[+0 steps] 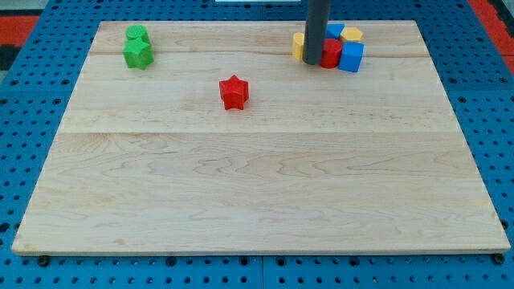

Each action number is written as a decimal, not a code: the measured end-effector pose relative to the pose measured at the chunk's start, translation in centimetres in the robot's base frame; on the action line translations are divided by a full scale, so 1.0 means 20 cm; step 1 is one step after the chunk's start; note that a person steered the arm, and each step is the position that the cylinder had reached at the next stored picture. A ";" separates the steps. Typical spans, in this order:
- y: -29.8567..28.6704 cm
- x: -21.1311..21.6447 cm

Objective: Nudge the yellow heart to the red circle

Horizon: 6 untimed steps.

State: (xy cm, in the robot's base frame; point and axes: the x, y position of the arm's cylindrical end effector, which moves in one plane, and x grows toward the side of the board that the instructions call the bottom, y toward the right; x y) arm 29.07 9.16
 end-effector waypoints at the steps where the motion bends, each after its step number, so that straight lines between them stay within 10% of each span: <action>1: -0.10 0.07; 3: -0.50 -0.05; 6: -0.23 -0.14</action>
